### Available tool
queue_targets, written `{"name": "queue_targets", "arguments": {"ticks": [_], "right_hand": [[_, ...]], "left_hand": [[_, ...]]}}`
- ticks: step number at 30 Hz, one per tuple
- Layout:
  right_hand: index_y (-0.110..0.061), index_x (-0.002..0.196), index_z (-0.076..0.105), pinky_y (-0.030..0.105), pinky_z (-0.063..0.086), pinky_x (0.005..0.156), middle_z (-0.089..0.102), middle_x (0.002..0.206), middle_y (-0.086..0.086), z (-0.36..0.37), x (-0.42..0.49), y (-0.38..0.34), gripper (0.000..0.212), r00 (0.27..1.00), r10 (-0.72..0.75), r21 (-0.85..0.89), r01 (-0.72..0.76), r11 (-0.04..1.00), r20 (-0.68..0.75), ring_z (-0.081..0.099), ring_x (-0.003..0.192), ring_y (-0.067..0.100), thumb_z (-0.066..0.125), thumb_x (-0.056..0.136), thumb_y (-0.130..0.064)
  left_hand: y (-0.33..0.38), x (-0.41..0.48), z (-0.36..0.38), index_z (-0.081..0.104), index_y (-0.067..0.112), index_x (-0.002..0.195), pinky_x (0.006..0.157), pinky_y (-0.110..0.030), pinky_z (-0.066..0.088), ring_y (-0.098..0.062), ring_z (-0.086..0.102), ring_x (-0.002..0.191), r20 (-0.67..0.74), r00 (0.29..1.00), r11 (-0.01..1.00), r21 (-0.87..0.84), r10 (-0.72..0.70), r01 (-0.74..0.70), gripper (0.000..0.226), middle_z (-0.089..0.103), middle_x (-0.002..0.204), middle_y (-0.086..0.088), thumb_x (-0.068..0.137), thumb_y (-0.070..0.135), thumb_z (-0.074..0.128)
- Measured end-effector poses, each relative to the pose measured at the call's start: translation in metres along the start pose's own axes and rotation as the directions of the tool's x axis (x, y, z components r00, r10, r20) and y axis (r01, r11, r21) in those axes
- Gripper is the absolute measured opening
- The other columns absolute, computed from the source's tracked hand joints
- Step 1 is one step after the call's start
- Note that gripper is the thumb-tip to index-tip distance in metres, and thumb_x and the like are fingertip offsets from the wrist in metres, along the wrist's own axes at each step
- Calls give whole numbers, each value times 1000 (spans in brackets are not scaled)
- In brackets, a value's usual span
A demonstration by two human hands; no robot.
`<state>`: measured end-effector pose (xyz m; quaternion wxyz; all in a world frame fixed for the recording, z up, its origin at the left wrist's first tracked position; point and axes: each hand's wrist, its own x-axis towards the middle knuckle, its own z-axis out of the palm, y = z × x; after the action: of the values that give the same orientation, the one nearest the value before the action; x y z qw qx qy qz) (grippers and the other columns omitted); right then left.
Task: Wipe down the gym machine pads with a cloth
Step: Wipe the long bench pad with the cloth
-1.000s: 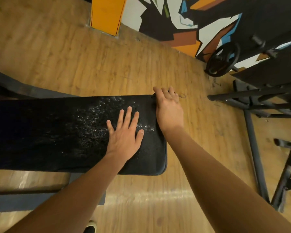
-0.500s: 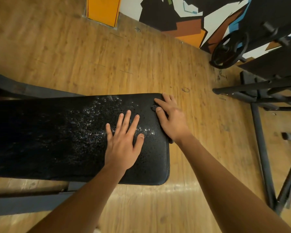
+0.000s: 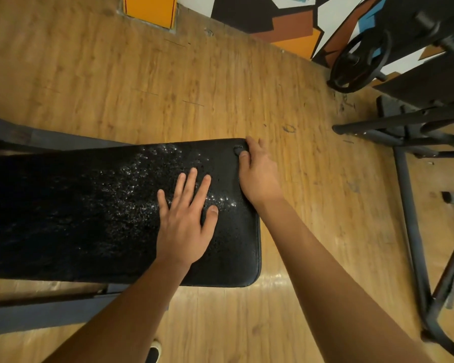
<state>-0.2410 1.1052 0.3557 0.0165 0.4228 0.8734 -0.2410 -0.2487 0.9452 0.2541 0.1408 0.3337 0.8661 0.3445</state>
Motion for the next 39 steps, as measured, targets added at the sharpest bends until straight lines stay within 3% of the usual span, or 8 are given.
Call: {"name": "queue_targets", "arguments": {"ticks": [5, 8, 16, 21, 24, 28, 32, 39], "right_hand": [[-17, 164, -3, 41, -6, 124, -25, 168, 5, -19, -26, 9, 66, 949, -43, -36, 57, 998, 311, -26, 154, 23, 32, 109, -29], [-22, 164, 15, 50, 6, 128, -8, 172, 9, -9, -19, 17, 57, 965, -198, -192, 230, 954, 172, -11, 157, 33, 34, 110, -24], [-25, 158, 36, 35, 19, 124, 13, 171, 10, 10, 2, 5, 48, 990, -108, -39, 104, 994, -92, 9, 158, 29, 36, 111, -16], [-23, 152, 46, -1, 16, 103, 26, 167, 9, 15, -33, 10, 42, 969, -69, 102, 95, 990, -239, 25, 149, 13, 40, 111, -24], [-26, 154, 43, 23, 28, 118, 16, 170, 4, 23, -72, 19, 45, 980, -64, 100, 84, 991, -188, 22, 154, 15, 41, 110, -34], [-22, 160, 33, 42, 25, 124, 7, 171, 8, 21, -72, 26, 52, 988, -133, -13, 132, 991, -81, 9, 158, 24, 42, 109, -30], [-17, 160, 32, 42, 19, 125, 11, 170, 13, 17, -18, 18, 50, 981, -175, -126, 164, 978, -81, 6, 157, 34, 38, 110, -19], [-16, 160, 32, 40, 15, 125, 10, 171, 11, 19, -7, 11, 52, 983, -155, -121, 143, 982, -96, 4, 157, 34, 38, 111, -33]], "left_hand": [[-1, 0, -1, 25, 30, 161, 124, -62, 4, -13, -1, 157, 10, 1000, 1000, -3, 2, -2, 60, 9, 171, 5, 103, 48, 28], [-1, -1, -1, 24, 30, 161, 124, -61, 4, -14, 0, 157, 7, 1000, 1000, 10, 7, -7, 61, 9, 171, 4, 103, 48, 28], [-1, 0, -1, 24, 30, 161, 124, -61, 2, -14, 0, 157, 10, 1000, 1000, 0, 3, -3, 61, 9, 171, 5, 103, 47, 29], [-1, 0, -1, 25, 29, 161, 124, -61, 3, -15, 1, 158, 10, 1000, 1000, -3, 1, -1, 61, 10, 171, 4, 102, 46, 28], [-1, 1, -2, 24, 29, 161, 124, -61, 2, -15, 0, 158, 26, 1000, 1000, -7, 1, 0, 62, 9, 171, 4, 102, 47, 27], [-1, 2, -3, 24, 29, 161, 124, -62, 3, -16, 0, 158, 24, 1000, 1000, -5, 3, -3, 62, 9, 171, 4, 102, 47, 26], [0, 1, -3, 25, 28, 161, 124, -62, 3, -15, 1, 158, 21, 1000, 1000, -3, -1, 1, 61, 10, 171, 4, 102, 46, 27], [0, 1, -5, 27, 28, 160, 124, -62, 3, -17, 2, 158, 23, 1000, 1000, 0, 2, -2, 61, 12, 171, 3, 102, 44, 28]]}}
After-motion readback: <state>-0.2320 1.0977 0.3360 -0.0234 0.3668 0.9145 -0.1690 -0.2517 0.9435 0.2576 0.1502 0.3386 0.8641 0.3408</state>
